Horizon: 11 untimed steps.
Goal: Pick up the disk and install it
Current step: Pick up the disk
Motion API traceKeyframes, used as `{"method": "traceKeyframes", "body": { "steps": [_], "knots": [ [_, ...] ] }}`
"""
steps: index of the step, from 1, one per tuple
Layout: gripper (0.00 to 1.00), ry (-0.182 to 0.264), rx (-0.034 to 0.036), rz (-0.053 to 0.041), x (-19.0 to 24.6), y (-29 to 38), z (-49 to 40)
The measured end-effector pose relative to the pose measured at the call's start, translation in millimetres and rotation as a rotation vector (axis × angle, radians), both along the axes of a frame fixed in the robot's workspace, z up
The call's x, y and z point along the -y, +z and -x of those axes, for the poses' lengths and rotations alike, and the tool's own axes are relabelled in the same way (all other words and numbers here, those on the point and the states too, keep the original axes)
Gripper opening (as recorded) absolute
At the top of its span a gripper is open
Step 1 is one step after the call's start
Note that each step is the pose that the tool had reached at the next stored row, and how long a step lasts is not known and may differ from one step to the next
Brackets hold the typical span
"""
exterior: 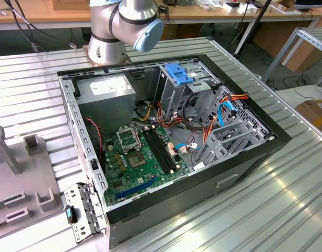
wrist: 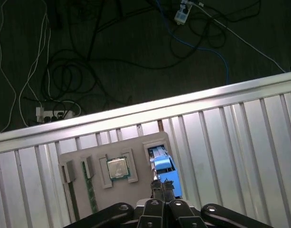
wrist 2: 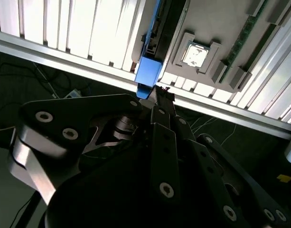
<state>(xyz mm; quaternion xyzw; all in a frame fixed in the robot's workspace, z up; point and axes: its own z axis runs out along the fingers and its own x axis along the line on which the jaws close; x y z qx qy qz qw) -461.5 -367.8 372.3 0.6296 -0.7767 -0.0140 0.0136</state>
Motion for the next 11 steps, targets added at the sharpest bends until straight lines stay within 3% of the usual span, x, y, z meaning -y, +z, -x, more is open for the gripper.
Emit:
{"method": "traceKeyframes", "body": {
  "steps": [4,10,11],
  "knots": [
    [0.11,0.009,0.0,0.0,-0.3,0.0,0.0],
    [0.11,0.137,0.0,0.0,-0.5,0.0,0.0],
    [0.11,0.138,-0.0001,0.0,-0.5,0.0,0.0]
  ]
}}
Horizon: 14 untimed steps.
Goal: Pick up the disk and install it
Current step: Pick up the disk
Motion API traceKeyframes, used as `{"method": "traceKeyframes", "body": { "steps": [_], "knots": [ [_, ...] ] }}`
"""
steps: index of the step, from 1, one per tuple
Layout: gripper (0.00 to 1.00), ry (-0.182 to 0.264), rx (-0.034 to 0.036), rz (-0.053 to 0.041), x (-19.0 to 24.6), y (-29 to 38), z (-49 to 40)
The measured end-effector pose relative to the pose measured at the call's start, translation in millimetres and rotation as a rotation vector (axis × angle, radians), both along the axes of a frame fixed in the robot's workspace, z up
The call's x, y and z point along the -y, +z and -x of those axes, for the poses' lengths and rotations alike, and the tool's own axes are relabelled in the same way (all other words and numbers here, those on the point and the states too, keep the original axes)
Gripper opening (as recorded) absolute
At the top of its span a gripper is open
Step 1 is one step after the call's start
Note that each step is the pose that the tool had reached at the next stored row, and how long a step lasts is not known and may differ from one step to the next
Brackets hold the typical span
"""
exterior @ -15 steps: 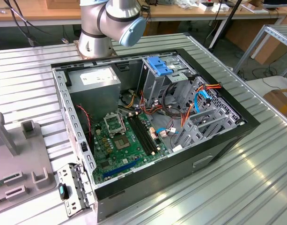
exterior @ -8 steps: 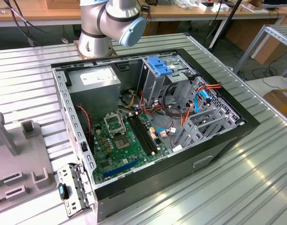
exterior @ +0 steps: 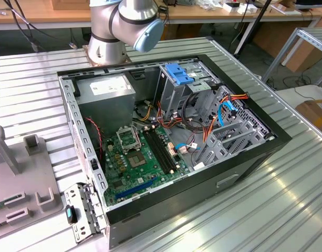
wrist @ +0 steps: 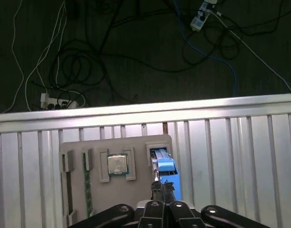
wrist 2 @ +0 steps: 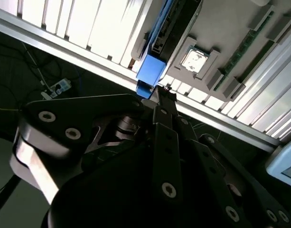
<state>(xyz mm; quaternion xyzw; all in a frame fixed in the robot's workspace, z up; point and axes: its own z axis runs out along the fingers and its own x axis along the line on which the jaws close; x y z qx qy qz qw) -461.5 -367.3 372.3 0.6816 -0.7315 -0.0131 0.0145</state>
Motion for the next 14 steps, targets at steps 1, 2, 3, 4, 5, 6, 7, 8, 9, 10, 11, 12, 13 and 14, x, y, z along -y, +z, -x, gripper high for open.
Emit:
{"method": "traceKeyframes", "body": {
  "steps": [1,2,3,4,5,6,7,8,9,10,11,12,13,14],
  "knots": [
    [0.11,0.0,0.0,0.0,0.0,0.0,0.0],
    [0.11,0.001,0.0,0.0,0.0,0.0,0.0],
    [0.11,0.005,0.0,0.0,0.0,0.0,0.0],
    [0.11,0.017,0.0001,0.0,0.0,0.0,-0.1],
    [0.11,0.024,-0.0001,0.0001,-0.2,0.1,-0.5],
    [0.11,0.028,-0.0001,0.0,-0.3,0.0,-1.2],
    [0.11,0.03,0.0,0.0,-0.3,-0.1,-2.2],
    [0.11,0.032,0.0001,-0.0001,-0.5,-0.2,-3.4],
    [0.11,0.033,0.0,0.0,-0.6,-0.2,-4.6],
    [0.11,0.033,0.0,0.0,-0.7,-0.4,-5.3],
    [0.11,0.034,0.0002,-0.001,-0.8,-1.0,-5.6],
    [0.11,0.036,0.0002,-0.0027,-0.7,-1.5,-5.7],
    [0.11,0.037,0.001,-0.0048,-0.7,-2.1,-5.7],
    [0.11,0.037,0.0017,-0.0058,-0.7,-2.6,-5.7]
  ]
}}
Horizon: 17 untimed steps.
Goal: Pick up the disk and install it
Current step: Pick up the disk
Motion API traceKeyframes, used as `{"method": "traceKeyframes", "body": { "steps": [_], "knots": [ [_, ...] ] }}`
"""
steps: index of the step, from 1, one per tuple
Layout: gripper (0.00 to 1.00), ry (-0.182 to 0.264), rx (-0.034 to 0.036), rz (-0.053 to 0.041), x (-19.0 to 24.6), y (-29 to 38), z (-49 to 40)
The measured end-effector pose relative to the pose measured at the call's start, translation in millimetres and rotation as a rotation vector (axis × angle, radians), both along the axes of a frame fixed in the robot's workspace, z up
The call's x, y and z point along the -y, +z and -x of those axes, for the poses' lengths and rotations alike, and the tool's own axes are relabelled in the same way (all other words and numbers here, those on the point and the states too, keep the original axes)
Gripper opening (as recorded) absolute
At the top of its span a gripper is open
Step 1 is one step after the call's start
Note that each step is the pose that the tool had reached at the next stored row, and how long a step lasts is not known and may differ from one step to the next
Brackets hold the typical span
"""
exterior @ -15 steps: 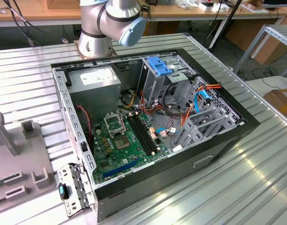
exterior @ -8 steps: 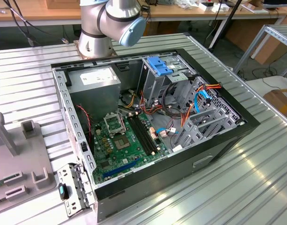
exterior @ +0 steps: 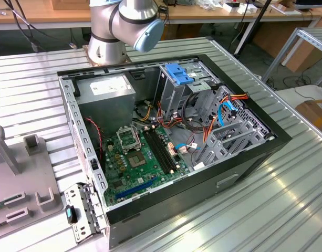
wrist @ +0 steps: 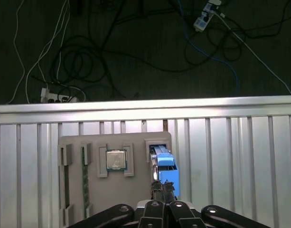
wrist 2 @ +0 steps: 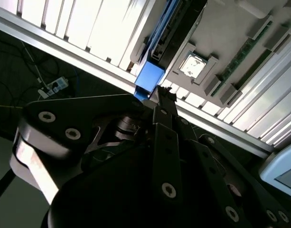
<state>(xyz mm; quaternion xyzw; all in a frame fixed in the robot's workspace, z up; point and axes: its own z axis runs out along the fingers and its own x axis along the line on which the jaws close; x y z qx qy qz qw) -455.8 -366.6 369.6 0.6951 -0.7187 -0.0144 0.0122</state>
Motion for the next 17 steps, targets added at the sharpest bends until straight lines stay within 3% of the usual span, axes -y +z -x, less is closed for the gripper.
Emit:
{"method": "traceKeyframes", "body": {
  "steps": [3,4,5,8,10,13,17],
  "knots": [
    [0.11,0.0,0.0005,-0.0007,0.0,-0.5,0.0],
    [0.11,0.0,0.0036,-0.0011,0.1,-0.8,0.1],
    [0.11,0.0,0.013,-0.0023,0.0,-0.9,0.0],
    [0.11,0.0,0.0294,-0.0048,0.0,-1.0,0.0],
    [0.11,0.0,0.0297,-0.0049,-0.1,-1.1,0.0],
    [0.11,0.0,0.0297,-0.0146,-0.2,-1.1,0.2],
    [0.11,0.0,0.0297,-0.0152,-0.1,-1.1,0.1]
  ]
}}
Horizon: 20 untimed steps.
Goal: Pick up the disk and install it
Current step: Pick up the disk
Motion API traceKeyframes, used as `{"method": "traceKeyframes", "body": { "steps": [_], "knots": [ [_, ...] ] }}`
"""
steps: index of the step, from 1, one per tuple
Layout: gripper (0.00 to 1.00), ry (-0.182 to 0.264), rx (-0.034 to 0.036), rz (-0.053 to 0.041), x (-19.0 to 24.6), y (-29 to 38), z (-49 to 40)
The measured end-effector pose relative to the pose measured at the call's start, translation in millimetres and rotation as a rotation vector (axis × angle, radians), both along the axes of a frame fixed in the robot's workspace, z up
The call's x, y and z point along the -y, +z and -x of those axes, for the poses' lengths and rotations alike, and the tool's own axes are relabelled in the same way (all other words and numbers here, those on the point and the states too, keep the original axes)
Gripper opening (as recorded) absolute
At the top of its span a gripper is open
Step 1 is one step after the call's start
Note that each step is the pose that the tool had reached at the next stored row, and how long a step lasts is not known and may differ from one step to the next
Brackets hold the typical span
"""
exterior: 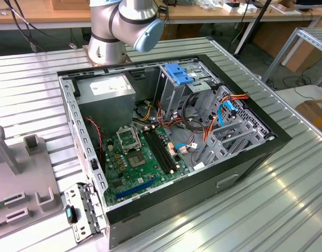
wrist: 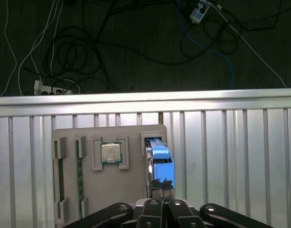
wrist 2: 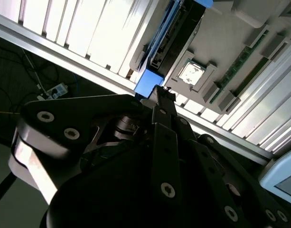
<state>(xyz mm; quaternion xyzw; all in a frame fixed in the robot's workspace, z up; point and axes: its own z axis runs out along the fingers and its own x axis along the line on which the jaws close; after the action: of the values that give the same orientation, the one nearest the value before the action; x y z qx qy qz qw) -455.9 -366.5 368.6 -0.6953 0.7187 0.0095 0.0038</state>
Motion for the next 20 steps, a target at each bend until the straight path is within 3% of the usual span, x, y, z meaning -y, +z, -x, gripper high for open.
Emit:
{"method": "traceKeyframes", "body": {
  "steps": [2,5,6,9,20],
  "knots": [
    [0.11,0.0,0.0,-0.0001,0.0,0.0,0.0],
    [0.36,0.0,0.0,-0.0005,0.0,0.0,0.0],
    [0.36,0.0,0.0,-0.0006,0.0,0.0,0.0],
    [0.54,0.0,0.0,-0.0009,0.0,0.0,0.0],
    [0.54,0.0,-0.0001,-0.0009,0.0,-11.5,0.0]
  ]
}}
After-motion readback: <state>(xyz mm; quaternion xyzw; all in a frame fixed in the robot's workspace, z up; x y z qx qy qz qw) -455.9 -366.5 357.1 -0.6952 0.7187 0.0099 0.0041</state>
